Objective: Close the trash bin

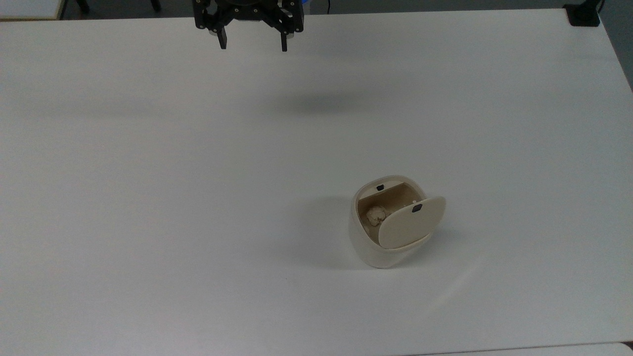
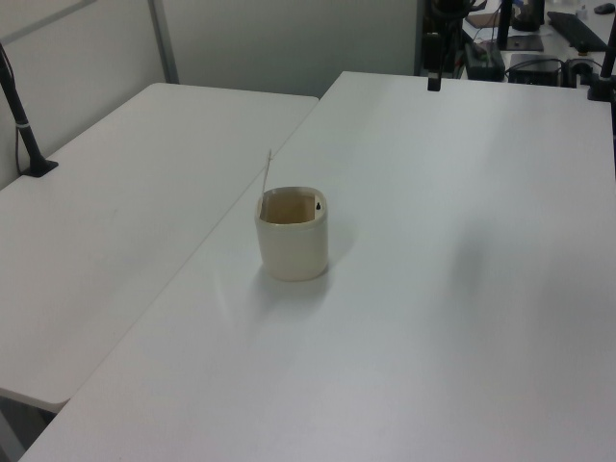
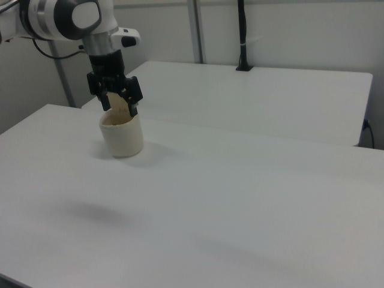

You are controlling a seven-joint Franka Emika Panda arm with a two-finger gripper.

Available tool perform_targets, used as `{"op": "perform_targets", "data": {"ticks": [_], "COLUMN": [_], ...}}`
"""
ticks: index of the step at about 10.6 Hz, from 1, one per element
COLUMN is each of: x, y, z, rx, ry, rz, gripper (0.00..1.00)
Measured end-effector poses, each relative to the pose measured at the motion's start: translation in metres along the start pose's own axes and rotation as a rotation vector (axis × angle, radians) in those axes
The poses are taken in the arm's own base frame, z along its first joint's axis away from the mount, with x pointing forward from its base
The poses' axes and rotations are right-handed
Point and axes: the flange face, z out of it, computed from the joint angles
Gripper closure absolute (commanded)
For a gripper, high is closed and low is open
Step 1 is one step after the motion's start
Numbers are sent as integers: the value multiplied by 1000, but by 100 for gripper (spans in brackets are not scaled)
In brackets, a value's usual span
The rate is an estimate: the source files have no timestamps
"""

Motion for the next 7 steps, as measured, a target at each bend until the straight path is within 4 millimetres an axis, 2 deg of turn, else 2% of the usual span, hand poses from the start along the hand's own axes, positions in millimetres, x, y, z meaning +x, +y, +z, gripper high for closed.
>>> {"op": "perform_targets", "data": {"ticks": [6, 7], "x": [0, 0], "y": [-1, -2], "z": [1, 1], "rx": [0, 0], "ry": [-1, -2], "rz": [-1, -3], "gripper": [0, 14]}}
